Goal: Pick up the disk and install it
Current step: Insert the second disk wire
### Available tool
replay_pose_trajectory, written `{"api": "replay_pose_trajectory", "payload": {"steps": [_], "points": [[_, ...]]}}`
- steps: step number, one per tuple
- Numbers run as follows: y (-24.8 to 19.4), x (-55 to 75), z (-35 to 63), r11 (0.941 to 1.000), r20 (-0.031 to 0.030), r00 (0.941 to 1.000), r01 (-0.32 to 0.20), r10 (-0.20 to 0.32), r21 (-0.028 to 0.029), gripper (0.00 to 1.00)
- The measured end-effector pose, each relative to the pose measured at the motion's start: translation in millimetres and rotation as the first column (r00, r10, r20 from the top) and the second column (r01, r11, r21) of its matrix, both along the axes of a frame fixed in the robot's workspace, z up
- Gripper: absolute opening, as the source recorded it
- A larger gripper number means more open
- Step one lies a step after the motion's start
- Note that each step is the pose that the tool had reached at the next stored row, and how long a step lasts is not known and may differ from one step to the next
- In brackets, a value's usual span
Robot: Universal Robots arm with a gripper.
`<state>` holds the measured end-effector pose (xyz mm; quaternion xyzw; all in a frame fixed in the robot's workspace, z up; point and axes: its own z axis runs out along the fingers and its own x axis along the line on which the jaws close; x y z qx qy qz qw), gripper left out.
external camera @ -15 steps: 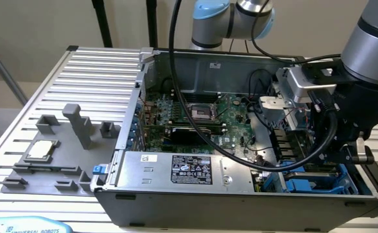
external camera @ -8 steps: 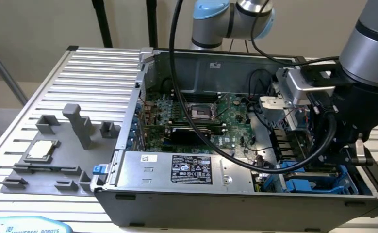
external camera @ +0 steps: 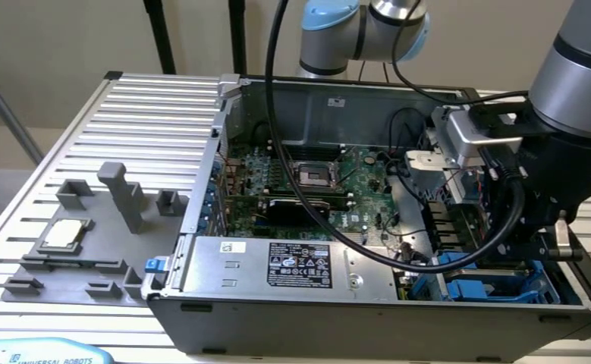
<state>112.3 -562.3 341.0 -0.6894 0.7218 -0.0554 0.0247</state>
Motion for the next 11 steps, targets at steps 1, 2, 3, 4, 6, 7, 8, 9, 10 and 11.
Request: {"api": "replay_pose_trajectory", "payload": {"steps": [1,2,3,4,6,7,8,9,10,11], "points": [[0.0,0.0,-0.1,1.0000,0.0004,1.0000,0.000,0.000,-0.0006,0.16],[0.0,0.0,-0.2,1.0000,0.0009,1.0000,0.000,0.000,-0.0010,0.16],[0.1,0.0,-0.4,1.0000,0.0013,1.0000,0.000,0.000,-0.0010,0.16],[0.3,0.0,-0.5,1.0000,0.0015,1.0000,0.000,0.000,-0.0010,0.16],[1.1,0.0,-0.4,1.0000,0.0016,1.0000,0.000,0.000,-0.0014,0.16],[1.9,0.0,-0.5,1.0000,0.0017,1.0000,0.000,0.000,-0.0011,0.16],[2.7,0.0,-0.4,1.0000,0.0017,1.0000,0.000,0.000,-0.0013,0.16],[3.5,0.0,-0.5,1.0000,0.0017,1.0000,0.000,0.000,-0.0012,0.16],[3.9,0.0,-0.5,1.0000,0.0017,1.0000,0.000,0.000,-0.0014,0.16],[3.9,0.0,-0.5,1.0000,0.0017,1.0000,0.000,0.000,-0.0020,0.16]]}}
